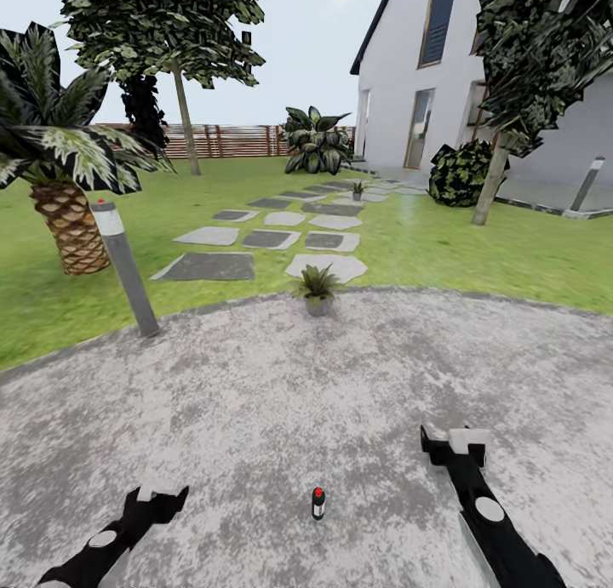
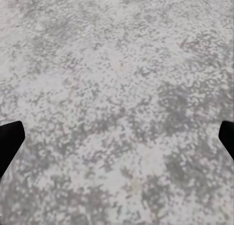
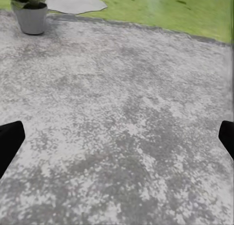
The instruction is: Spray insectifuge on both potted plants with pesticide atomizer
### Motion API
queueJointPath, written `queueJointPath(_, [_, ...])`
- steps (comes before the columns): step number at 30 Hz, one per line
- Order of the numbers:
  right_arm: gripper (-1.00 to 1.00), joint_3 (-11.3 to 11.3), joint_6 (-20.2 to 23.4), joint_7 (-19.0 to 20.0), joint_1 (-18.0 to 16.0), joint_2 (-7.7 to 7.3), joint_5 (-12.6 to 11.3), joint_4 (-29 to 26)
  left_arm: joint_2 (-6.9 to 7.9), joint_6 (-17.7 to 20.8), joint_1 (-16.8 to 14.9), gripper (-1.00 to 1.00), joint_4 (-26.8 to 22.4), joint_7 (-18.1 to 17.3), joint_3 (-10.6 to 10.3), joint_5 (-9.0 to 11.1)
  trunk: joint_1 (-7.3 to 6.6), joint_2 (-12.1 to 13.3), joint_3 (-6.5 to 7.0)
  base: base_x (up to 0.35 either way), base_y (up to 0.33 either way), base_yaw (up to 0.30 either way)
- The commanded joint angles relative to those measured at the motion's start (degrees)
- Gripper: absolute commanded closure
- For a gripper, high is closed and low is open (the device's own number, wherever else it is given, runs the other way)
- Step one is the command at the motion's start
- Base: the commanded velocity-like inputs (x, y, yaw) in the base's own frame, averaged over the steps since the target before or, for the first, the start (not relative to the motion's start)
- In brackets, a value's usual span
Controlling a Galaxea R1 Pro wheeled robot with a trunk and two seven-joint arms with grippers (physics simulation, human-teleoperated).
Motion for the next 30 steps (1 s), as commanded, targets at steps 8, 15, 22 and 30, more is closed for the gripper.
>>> queueJointPath(8, [-1.00, 0.16, 13.03, -0.11, -3.70, 0.13, 0.07, -9.79, -0.76, 6.59, -3.40, -1.00, -3.72, -0.55, 0.42, -5.14, 1.75, -3.24, -1.50, 0.000, 0.000, 0.000])
queueJointPath(15, [-1.00, 0.43, 13.79, 0.09, -3.80, 0.35, 0.24, -6.95, -0.66, 5.94, -2.49, -1.00, -3.68, -0.55, 0.61, -5.12, 2.90, -5.27, -2.84, 0.000, 0.000, 0.000])
queueJointPath(22, [-1.00, 0.53, 13.76, 0.14, -3.81, 0.41, 0.26, -5.59, -1.36, 5.88, -2.51, -1.00, -2.39, -0.46, 0.68, -4.99, 3.08, -5.37, -4.39, 0.000, 0.000, 0.000])
queueJointPath(30, [-1.00, 0.48, 13.77, 0.01, -3.81, 0.47, 0.21, -4.46, -1.45, 5.87, -2.51, -1.00, -2.18, -0.47, 0.68, -4.99, 3.29, -5.47, -6.17, 0.000, 0.000, -0.123])
